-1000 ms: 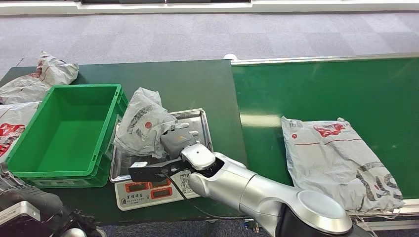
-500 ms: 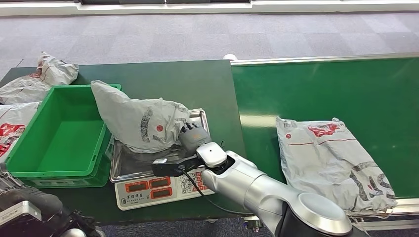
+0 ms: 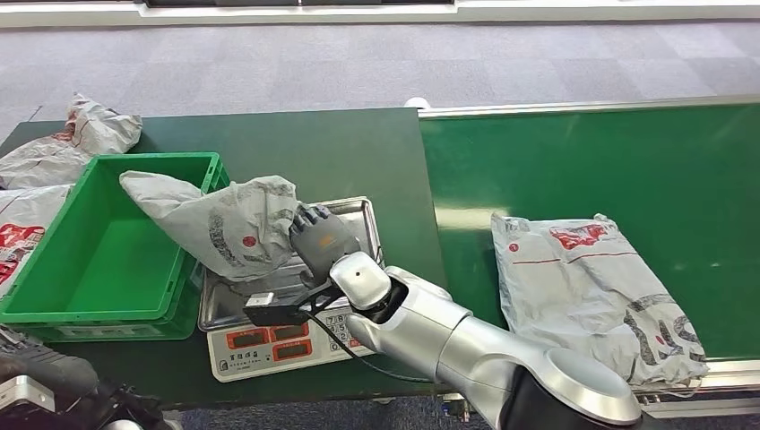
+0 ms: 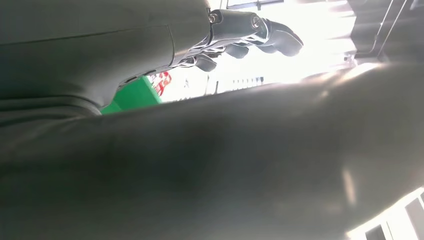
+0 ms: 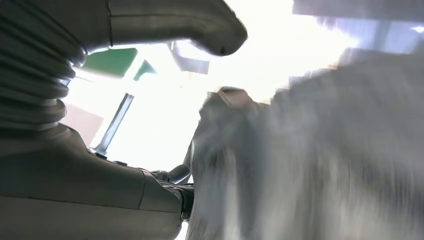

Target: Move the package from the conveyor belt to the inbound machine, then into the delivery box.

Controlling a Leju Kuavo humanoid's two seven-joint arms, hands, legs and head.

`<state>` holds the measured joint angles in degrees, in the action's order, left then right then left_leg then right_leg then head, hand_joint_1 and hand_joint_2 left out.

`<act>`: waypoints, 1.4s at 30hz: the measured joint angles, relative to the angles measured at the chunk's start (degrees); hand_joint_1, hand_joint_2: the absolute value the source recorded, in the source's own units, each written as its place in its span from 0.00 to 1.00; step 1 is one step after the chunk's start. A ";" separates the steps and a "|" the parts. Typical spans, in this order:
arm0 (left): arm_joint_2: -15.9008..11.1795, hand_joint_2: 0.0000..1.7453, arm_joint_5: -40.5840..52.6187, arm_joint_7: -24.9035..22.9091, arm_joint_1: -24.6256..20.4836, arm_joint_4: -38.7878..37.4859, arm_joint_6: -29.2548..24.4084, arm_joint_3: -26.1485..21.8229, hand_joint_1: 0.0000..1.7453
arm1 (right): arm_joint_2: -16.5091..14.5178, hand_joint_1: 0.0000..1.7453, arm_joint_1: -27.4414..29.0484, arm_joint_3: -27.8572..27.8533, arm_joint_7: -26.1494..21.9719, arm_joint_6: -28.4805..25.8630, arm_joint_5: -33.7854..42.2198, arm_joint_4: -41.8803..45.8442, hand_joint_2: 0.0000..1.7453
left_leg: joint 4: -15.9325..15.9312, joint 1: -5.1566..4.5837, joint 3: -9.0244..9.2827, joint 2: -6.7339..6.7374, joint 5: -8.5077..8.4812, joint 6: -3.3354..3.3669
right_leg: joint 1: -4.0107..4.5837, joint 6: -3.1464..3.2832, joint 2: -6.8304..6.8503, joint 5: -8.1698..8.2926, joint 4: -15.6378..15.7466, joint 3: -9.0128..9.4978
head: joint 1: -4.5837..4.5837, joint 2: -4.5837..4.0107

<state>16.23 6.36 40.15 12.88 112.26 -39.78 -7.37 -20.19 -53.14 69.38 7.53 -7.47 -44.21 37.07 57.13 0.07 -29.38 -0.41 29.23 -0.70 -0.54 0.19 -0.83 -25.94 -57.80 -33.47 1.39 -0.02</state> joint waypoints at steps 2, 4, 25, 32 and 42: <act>0.14 0.00 0.01 0.00 0.65 0.95 0.00 -0.13 0.00 | 1.46 0.00 -0.54 -3.31 2.52 0.58 -4.64 4.77 0.00 | 0.01 -0.01 -0.01 -0.02 0.00 0.00 | 0.00 0.00 0.01 0.00 0.00 0.00 | 0.01 0.00; 0.33 0.00 0.11 0.00 1.59 1.98 0.00 -0.22 0.00 | 3.62 0.00 -1.44 -7.91 4.43 2.82 -9.47 10.57 0.00 | 0.05 -0.02 -0.03 -0.03 0.00 0.00 | -0.01 -0.01 0.03 0.01 0.00 0.01 | 0.01 0.00; -0.18 0.00 1.41 0.00 3.13 4.58 0.00 -0.03 0.00 | 26.04 0.00 -35.34 -33.12 2.65 27.78 -9.83 31.05 0.00 | 0.19 -0.07 -0.17 -0.30 -0.01 0.05 | -0.03 -0.10 0.30 0.07 0.04 -0.04 | 0.00 0.00; -5.92 0.00 27.02 -9.83 0.25 -2.29 6.34 5.49 0.00 | 43.20 0.00 -26.11 -36.92 -0.39 18.31 0.65 39.04 0.00 | 0.24 0.04 0.31 -0.52 0.07 0.17 | 0.14 -0.16 0.52 0.07 0.45 0.68 | 0.03 0.00; -21.96 1.00 27.72 -24.82 -25.87 -24.04 35.31 14.27 0.00 | 59.64 0.00 46.67 -87.88 -15.23 13.60 15.05 80.37 0.00 | 0.14 0.85 0.46 -2.34 0.26 0.04 | 0.89 -0.27 2.30 -0.35 1.10 1.67 | 0.79 0.00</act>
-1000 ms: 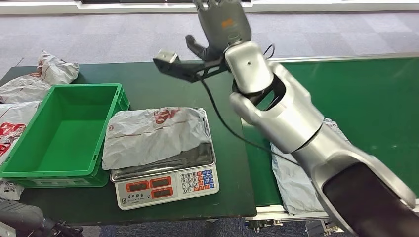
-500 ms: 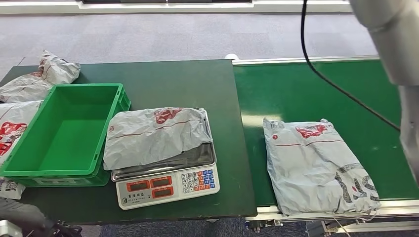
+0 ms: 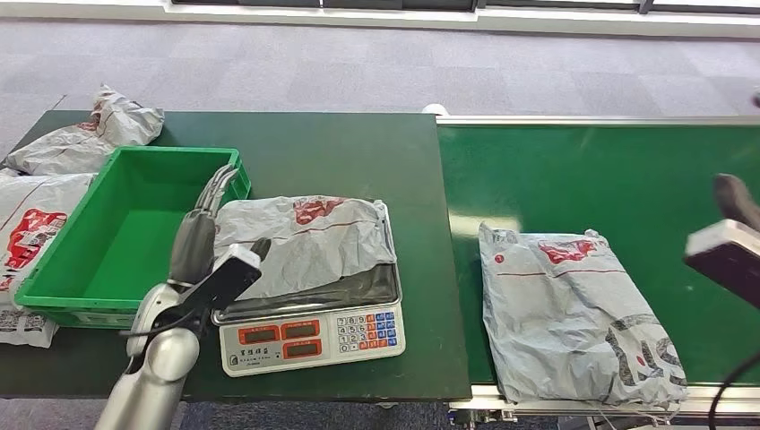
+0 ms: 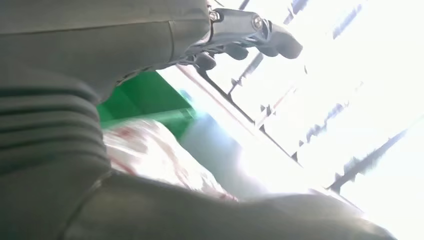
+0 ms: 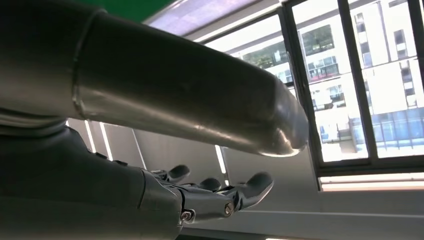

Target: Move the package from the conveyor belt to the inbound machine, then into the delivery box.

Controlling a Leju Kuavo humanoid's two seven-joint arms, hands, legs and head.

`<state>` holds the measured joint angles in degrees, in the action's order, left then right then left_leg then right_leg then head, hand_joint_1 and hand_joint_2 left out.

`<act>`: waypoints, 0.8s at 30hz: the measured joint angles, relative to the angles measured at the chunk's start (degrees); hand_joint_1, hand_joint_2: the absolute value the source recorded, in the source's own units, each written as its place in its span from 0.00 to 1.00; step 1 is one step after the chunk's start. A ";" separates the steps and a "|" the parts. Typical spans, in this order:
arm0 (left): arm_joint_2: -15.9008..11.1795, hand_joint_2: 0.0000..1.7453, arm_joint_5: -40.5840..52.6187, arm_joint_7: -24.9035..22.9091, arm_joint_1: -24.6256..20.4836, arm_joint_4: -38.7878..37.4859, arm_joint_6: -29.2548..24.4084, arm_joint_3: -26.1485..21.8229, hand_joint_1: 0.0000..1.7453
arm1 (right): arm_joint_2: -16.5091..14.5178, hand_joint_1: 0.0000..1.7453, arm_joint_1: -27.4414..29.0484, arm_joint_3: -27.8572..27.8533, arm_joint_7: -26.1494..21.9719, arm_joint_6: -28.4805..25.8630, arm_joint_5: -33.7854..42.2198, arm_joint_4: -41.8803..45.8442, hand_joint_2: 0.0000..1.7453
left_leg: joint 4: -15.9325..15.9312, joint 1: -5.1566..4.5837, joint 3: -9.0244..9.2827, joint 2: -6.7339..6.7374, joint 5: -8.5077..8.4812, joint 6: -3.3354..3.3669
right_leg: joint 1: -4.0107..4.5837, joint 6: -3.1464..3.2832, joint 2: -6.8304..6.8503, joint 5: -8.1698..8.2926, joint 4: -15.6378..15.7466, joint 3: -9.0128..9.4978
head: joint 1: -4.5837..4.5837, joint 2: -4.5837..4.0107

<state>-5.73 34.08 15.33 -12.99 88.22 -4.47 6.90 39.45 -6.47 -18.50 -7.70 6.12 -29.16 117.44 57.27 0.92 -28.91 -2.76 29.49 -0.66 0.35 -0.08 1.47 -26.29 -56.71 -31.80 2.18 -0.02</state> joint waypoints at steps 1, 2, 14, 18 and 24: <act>-2.36 0.75 -1.44 -0.56 -3.90 -3.20 3.16 1.52 0.00 | -0.98 0.00 4.35 -7.44 -1.17 4.18 2.26 4.02 0.00 | -0.01 -0.06 -0.21 0.11 -0.07 -0.03 | -0.06 0.07 -0.08 0.04 -0.12 -0.27 | 0.02 0.00; -4.61 0.50 -2.83 -1.05 -7.58 -6.15 5.85 3.08 0.00 | -1.88 0.00 7.57 -13.79 -1.76 8.54 4.18 7.44 0.00 | -0.02 -0.11 -0.32 0.37 -0.10 -0.08 | -0.10 0.16 -0.30 0.10 -0.22 -0.53 | 0.01 0.00; -17.57 0.75 -11.43 -8.55 -36.65 -26.02 23.98 26.06 0.00 | -10.40 0.00 17.65 -46.79 -8.62 24.94 6.31 24.14 0.75 | -0.05 -0.36 -0.54 2.41 -0.08 -0.13 | -0.39 0.37 -2.27 0.39 -0.69 -1.62 | 0.01 0.00; -19.53 1.00 -14.07 -8.46 -38.28 -28.99 25.27 32.37 0.00 | -13.27 0.00 18.50 -48.02 -11.16 22.08 4.39 24.28 1.00 | -0.05 -0.39 -0.51 2.46 -0.08 -0.13 | -0.42 0.36 -2.33 0.40 -0.70 -1.62 | 0.01 0.00; -20.71 1.00 -16.06 -6.38 -37.56 -34.21 24.42 40.37 0.00 | -17.60 0.00 20.04 -47.59 -14.11 15.38 -0.12 23.41 1.00 | -0.06 -0.40 -0.53 2.46 -0.08 -0.13 | -0.44 0.36 -2.35 0.40 -0.73 -1.60 | 0.02 0.00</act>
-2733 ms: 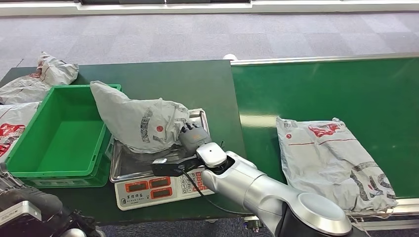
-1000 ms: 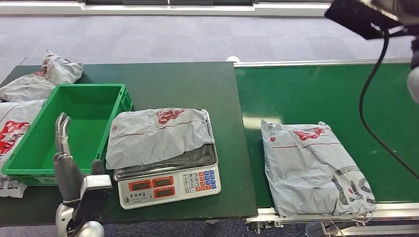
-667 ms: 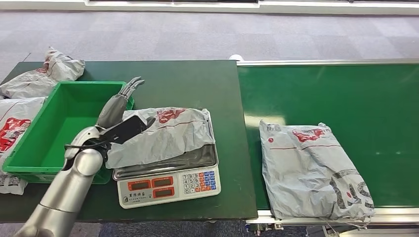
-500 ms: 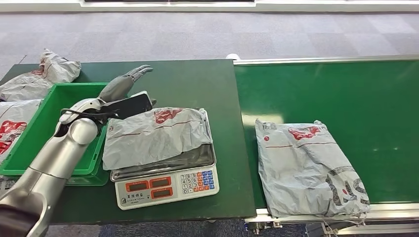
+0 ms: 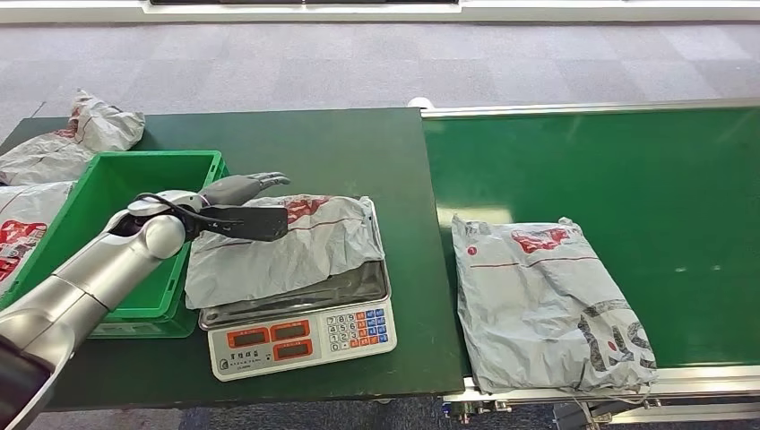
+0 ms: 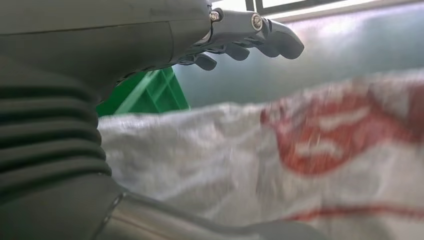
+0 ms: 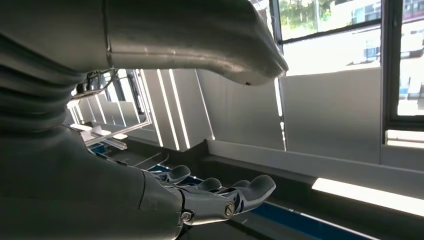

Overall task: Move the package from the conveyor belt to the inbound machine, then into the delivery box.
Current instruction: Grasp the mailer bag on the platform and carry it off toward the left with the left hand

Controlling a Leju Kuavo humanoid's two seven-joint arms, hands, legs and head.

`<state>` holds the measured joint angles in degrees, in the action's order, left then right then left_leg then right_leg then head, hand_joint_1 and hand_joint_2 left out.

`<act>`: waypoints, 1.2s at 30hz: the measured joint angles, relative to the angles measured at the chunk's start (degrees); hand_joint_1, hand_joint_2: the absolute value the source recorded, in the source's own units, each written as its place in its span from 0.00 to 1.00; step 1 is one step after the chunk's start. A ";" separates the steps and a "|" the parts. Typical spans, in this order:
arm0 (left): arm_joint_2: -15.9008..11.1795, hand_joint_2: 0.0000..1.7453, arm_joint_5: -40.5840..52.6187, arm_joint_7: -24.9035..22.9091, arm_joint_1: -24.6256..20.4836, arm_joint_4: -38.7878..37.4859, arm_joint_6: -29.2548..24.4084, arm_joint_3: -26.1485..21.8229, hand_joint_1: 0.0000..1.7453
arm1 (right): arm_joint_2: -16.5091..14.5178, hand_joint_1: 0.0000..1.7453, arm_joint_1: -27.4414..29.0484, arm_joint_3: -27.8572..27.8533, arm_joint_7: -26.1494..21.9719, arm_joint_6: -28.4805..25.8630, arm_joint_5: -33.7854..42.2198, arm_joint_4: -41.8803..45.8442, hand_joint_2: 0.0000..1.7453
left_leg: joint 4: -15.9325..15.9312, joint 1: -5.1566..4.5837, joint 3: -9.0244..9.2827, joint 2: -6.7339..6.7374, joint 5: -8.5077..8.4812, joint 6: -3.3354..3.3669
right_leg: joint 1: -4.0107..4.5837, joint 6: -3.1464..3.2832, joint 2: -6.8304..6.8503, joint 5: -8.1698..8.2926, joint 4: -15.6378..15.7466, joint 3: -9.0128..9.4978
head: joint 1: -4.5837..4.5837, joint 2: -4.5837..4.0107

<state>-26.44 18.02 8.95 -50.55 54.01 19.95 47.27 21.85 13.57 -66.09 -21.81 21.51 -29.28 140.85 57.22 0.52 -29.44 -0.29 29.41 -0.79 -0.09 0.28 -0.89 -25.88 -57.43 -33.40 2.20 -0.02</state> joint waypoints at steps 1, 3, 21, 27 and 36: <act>-0.01 1.00 -0.05 0.26 0.19 -0.74 -0.31 0.83 0.00 | -0.42 0.00 0.29 0.26 -0.11 -0.78 -0.36 -0.23 1.00 | 0.00 0.00 0.00 0.00 0.00 0.00 | 0.00 0.00 0.00 0.00 0.00 0.00 | -0.01 0.00; 0.03 1.00 -0.06 0.75 0.68 -2.02 -0.92 2.13 0.00 | -1.31 0.00 0.77 0.81 -0.41 -2.04 -1.04 -0.55 1.00 | 0.00 -0.01 0.00 0.00 0.00 0.00 | -0.01 0.00 0.00 0.00 0.00 0.00 | 0.00 0.00; 13.62 1.00 18.49 8.57 10.55 -14.80 -14.74 -7.12 1.00 | -14.42 0.00 6.33 8.10 -2.58 -16.25 -5.93 -2.41 1.00 | -0.74 -0.86 2.86 -1.25 0.98 0.68 | -0.86 -0.64 1.41 -1.83 0.08 3.29 | 0.01 0.00; 13.72 1.00 19.64 7.15 11.77 -8.61 -18.02 -7.49 1.00 | -15.57 0.00 6.54 8.10 -3.54 -15.42 -5.77 -2.39 1.00 | -0.69 -0.88 2.72 -1.10 0.78 0.52 | -0.87 -0.52 1.10 -1.45 0.01 2.65 | 0.00 0.00; 9.29 1.00 19.40 4.23 15.85 11.68 -19.52 -10.30 1.00 | -21.62 0.00 6.59 7.38 -10.72 -10.35 -5.99 -0.61 1.00 | -0.68 -0.86 2.02 -0.65 0.77 0.47 | -0.84 -0.46 0.61 -1.39 -0.07 1.61 | -0.01 0.00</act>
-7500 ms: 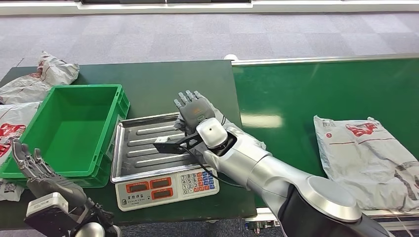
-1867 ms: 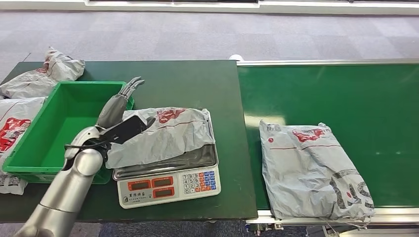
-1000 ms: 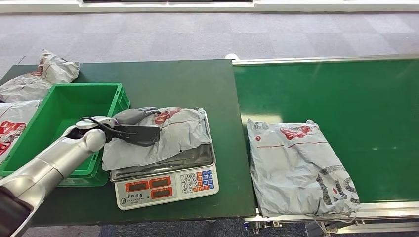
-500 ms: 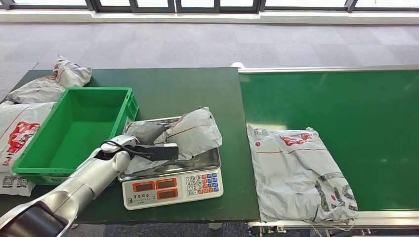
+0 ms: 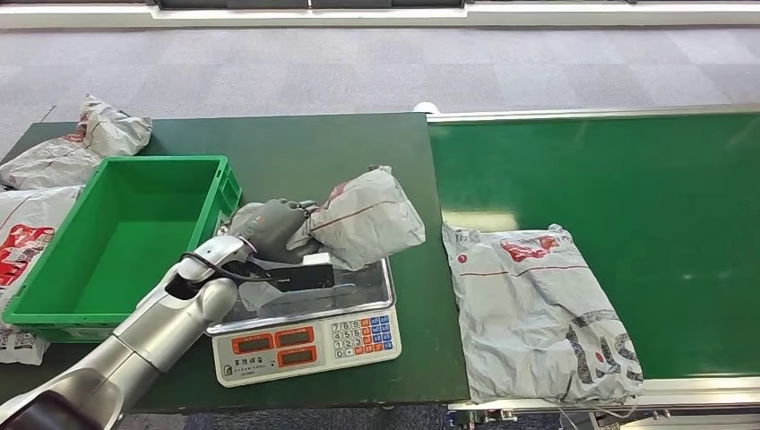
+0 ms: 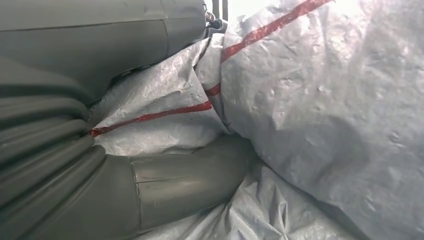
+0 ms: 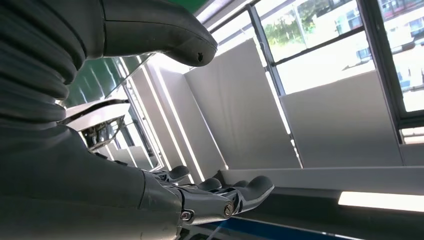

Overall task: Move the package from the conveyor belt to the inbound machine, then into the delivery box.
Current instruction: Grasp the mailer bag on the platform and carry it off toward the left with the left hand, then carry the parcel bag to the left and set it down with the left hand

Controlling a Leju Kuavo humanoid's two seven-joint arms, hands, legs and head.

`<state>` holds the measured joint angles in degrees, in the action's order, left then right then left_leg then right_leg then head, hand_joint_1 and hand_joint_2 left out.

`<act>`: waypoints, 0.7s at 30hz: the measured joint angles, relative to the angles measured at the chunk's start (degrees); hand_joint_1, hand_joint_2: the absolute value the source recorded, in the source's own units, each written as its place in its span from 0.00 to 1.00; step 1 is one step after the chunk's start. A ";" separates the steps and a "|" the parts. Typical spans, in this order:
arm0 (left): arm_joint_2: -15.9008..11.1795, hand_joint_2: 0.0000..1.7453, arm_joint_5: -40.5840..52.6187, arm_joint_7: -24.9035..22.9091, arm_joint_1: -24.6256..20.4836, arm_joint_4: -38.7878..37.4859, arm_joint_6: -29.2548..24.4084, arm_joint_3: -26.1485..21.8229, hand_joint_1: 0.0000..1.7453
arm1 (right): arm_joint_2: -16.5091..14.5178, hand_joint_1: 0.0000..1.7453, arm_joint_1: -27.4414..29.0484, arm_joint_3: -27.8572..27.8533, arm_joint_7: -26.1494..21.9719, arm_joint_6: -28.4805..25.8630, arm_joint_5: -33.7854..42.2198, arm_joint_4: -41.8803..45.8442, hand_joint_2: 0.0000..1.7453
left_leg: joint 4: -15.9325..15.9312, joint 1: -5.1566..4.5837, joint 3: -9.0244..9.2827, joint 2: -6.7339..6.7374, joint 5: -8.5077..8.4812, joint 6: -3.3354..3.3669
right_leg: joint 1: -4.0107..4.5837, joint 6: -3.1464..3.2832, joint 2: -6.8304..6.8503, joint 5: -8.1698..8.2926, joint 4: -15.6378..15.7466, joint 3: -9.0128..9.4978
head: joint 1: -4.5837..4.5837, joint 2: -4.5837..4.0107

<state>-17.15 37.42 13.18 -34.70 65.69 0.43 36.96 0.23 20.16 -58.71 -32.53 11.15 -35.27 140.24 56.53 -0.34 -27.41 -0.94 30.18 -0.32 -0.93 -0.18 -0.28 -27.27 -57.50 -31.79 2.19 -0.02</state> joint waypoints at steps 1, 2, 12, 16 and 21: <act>-0.60 1.00 -0.12 -0.21 0.22 2.18 -0.18 -0.65 1.00 | -0.70 0.00 -0.13 -0.38 -0.72 0.78 0.03 0.27 1.00 | 0.00 0.00 -0.03 0.01 0.00 0.00 | 0.01 0.00 -0.01 0.00 0.00 -0.05 | 0.00 0.00; -1.13 1.00 -0.24 -0.37 0.38 4.22 -0.54 -1.31 1.00 | -1.37 0.00 -0.33 -0.84 -1.47 1.61 0.04 0.55 1.00 | 0.00 0.01 -0.06 0.01 0.00 0.00 | 0.02 0.01 -0.01 0.00 -0.01 -0.08 | 0.00 0.00; -5.21 1.00 -3.21 -2.17 -0.33 20.84 -5.63 -12.72 1.00 | -8.10 0.00 -3.85 -5.92 -7.46 4.54 -4.47 2.29 1.00 | -0.01 0.10 -0.55 0.15 -0.01 -0.04 | 0.08 0.09 -0.09 0.08 -0.04 -0.17 | 0.00 0.00; -7.53 1.00 -6.62 -0.41 2.03 25.42 -8.67 -20.44 1.00 | -9.54 0.00 -3.17 -4.64 -6.51 0.05 -6.65 2.27 1.00 | -0.03 0.13 -0.52 0.24 0.01 -0.08 | 0.11 0.12 -0.19 0.06 -0.04 -0.26 | 0.00 0.00; -7.72 1.00 -8.37 4.05 9.32 28.46 -12.41 -29.50 1.00 | -11.36 0.00 -1.00 -1.74 -6.00 -4.15 -9.65 2.26 1.00 | -0.04 0.15 -0.31 0.27 -0.01 -0.12 | 0.13 0.13 -0.25 0.06 -0.06 -0.37 | 0.00 0.00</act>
<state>-24.87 29.04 17.23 -25.39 94.15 -11.98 7.47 -11.12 19.16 -60.44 -38.53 7.00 -44.91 142.50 56.49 -0.19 -27.73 -0.67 30.17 -0.45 -0.81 -0.05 -0.53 -27.21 -57.56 -32.16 2.19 -0.02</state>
